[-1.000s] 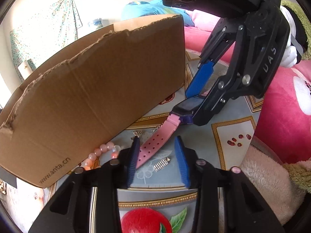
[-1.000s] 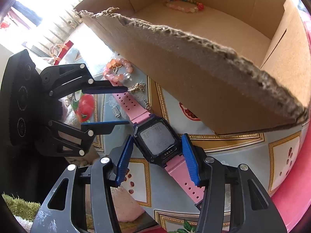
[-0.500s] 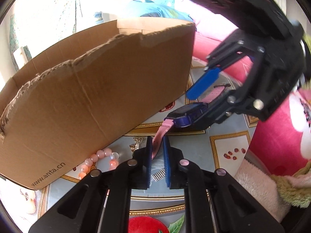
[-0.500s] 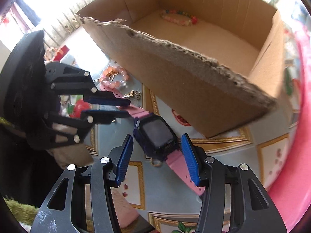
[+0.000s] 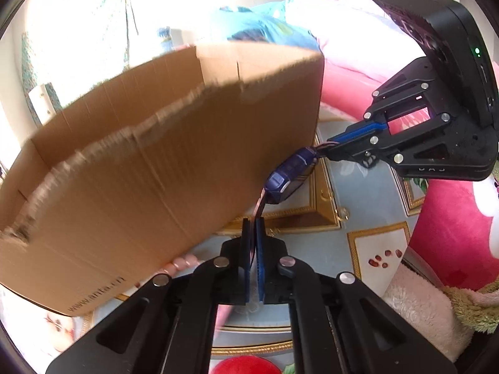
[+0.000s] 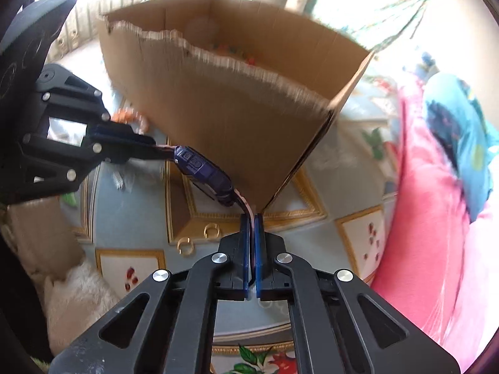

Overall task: Organize jewelry
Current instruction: 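Carry the pink watch into the box with both tools and release it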

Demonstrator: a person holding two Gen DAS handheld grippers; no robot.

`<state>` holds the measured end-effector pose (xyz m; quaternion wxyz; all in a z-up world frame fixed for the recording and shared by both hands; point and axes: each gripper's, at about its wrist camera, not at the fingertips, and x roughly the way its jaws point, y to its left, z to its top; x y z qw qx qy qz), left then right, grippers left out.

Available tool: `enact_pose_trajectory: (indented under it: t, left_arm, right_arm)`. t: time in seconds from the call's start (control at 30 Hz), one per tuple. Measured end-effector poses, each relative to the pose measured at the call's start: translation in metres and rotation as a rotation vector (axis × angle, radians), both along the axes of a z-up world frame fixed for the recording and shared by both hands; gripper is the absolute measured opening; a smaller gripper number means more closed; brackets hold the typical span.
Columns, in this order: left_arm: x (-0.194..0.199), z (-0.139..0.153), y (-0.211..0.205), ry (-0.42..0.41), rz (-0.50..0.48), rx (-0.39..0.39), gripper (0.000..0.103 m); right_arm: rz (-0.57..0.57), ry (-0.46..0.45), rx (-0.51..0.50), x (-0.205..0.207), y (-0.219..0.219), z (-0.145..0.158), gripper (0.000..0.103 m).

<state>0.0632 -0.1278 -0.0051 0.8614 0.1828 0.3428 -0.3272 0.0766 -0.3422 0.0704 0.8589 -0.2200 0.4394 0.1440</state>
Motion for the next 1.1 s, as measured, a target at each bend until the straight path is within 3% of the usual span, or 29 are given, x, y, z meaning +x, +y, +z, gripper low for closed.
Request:
enact_pose_trajectory:
  t: [0.33, 0.63, 0.83, 1.1]
  left_arm:
    - [-0.022, 0.051, 0.024, -0.128, 0.027, -0.051, 0.003]
    - [-0.025, 0.12, 0.065, -0.164, 0.014, -0.135, 0.003]
    - [0.029, 0.142, 0.085, -0.038, 0.059, -0.185, 0.003]
    - [0.127, 0.09, 0.086, 0.27, 0.129, -0.103, 0.003]
  right_arm:
    - [-0.001, -0.129, -0.001, -0.024, 0.053, 0.024, 0.001]
    - [-0.019, -0.153, 0.1, -0.026, 0.086, 0.086, 0.001]
    - [-0.036, 0.013, 0.194, 0.033, 0.095, 0.101, 0.001]
    - [-0.093, 0.369, 0.199, 0.133, 0.101, 0.042, 0.001]
